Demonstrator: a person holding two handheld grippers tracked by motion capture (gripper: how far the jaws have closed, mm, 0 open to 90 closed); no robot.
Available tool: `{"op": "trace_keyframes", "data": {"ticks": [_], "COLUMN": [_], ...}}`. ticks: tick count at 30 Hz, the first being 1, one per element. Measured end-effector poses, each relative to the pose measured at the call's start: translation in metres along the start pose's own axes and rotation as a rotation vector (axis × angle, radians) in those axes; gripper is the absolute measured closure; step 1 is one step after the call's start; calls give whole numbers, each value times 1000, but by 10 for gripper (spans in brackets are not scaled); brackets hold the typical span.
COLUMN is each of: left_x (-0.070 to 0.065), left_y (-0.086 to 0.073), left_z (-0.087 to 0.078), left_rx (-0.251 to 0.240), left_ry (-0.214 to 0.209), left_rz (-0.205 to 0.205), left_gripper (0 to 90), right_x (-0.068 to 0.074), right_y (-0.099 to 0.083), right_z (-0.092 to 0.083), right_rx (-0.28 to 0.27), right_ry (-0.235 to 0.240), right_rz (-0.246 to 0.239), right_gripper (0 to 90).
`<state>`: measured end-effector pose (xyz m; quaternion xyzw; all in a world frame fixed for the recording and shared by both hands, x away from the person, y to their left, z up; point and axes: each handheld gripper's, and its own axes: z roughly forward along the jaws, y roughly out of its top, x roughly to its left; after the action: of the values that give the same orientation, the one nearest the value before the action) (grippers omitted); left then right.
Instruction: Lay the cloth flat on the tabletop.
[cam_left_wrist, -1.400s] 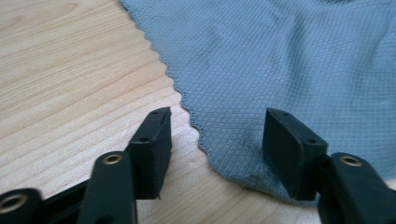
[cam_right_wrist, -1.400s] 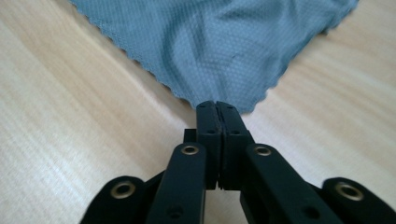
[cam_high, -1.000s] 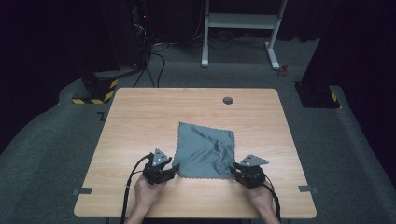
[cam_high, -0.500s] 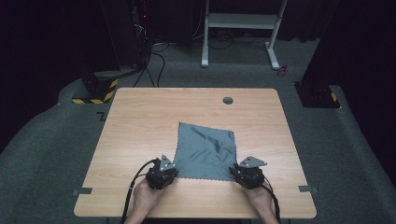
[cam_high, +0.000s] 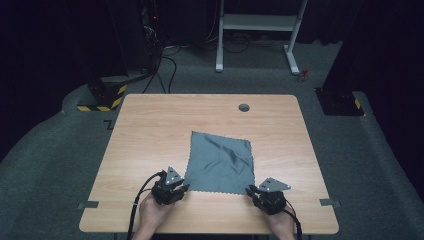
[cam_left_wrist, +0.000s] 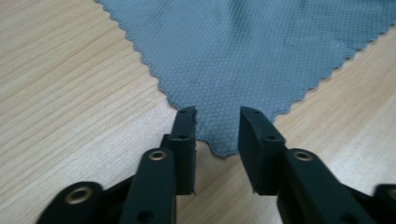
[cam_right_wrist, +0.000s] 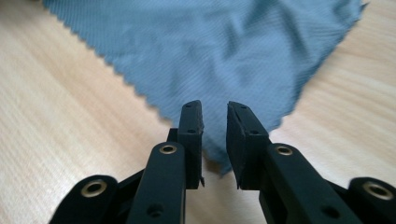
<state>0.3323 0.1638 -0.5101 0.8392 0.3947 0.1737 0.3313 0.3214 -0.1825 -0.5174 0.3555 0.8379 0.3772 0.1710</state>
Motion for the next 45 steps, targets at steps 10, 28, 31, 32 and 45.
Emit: {"op": "trace_keyframes", "data": {"ticks": [10,28,31,32,45], "left_x": [-3,6,19,21,52], "left_y": [-2,-4,12,15,33], "left_z": [3,-3,8,11,50], "left_rx": [16,-56,-89,-87,-57], "left_ry": [-9,-52,-35,-23,100], "left_rz": [55,-77,-123,-121,-149], "left_gripper": [900,602,552,546,504], "right_x": [1,-20,-44,-53,-106], "right_y": [-4,17,33,40,87], "right_z": [1,-5,10,18,94], "right_rx": [32,7,-8,-6,67], "right_ry": [-5,22,-17,-37,-209], "right_rz": [-22,8,66,79,184], "right_gripper": [884,834,815,811,767]}}
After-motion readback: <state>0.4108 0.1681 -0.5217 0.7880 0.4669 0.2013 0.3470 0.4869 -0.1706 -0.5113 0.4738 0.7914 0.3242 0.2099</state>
